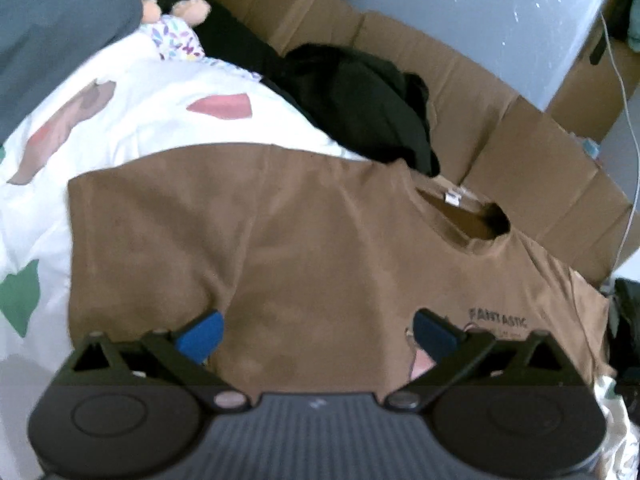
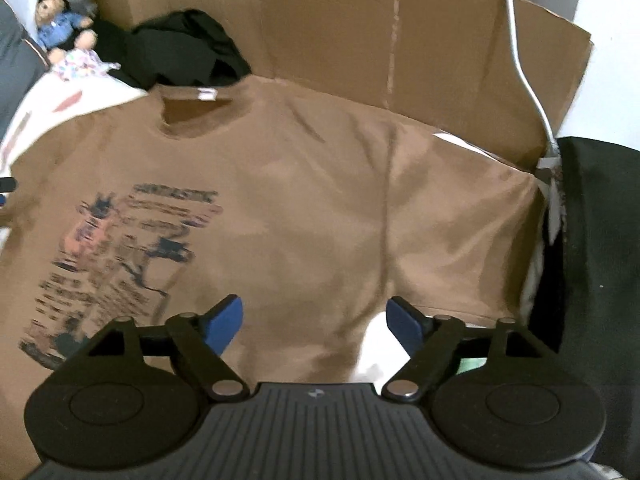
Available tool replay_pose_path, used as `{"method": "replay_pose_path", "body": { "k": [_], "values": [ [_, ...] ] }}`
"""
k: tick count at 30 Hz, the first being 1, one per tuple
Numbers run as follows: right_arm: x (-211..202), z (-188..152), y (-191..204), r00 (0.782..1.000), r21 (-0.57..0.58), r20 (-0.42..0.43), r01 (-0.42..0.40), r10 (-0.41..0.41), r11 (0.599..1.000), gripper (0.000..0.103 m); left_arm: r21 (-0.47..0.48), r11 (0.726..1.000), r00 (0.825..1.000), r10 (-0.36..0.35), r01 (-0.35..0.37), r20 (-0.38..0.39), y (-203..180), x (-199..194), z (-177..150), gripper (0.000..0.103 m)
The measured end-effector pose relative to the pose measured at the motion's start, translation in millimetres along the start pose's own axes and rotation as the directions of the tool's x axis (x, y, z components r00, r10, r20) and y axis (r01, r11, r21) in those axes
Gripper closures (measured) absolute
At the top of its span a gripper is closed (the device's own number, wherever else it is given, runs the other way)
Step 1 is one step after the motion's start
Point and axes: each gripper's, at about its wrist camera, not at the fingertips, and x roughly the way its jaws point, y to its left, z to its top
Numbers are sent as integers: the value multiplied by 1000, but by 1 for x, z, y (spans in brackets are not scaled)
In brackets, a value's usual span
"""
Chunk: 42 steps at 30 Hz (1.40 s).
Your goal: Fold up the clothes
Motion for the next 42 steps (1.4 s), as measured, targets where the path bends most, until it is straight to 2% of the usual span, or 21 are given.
{"method": "replay_pose_path", "body": {
  "k": [1,6,9,10,16,19,22,24,30,33,36,42],
  "values": [
    [-2,0,2,1000,0,6,-9,9,1000,18,-5,999,999,-36,36,7,-1,-5,1,1],
    [-12,3,21,997,-4,53,-51,51,999,17,-11,998,998,-64,64,-4,-3,-11,2,0],
    [-13,4,33,996,-13,80,-28,29,1000,17,-19,996,993,-81,83,81,-2,-15,-2,0],
    [-11,5,35,997,-13,72,-32,33,999,17,-11,997,994,-70,71,86,-2,-15,-2,0],
    [2,8,52,996,-60,5,-90,90,994,17,28,999,1000,-21,22,-18,2,-6,-3,0],
    [6,7,63,994,-106,8,-109,111,988,17,-13,1000,997,3,-4,-76,16,0,-3,0],
    [15,10,72,990,-105,-14,-140,139,985,17,-81,997,999,5,-10,-54,37,-4,-2,0],
    [20,12,77,988,-98,-31,-152,149,984,17,-91,995,999,27,-31,-45,47,-6,-3,2],
    [30,17,94,987,-95,-25,-163,161,982,18,-132,984,992,118,-122,-40,81,-11,-5,21],
    [36,24,103,988,-96,-11,-157,156,983,18,-213,967,990,133,-141,-53,103,-14,-8,25],
    [43,30,112,985,-94,-13,-173,173,980,18,-241,961,991,127,-135,-51,113,-18,-10,31],
    [56,36,131,967,-93,-37,-253,251,963,33,-396,907,989,137,-145,-48,143,-28,-16,51]
  ]
}}
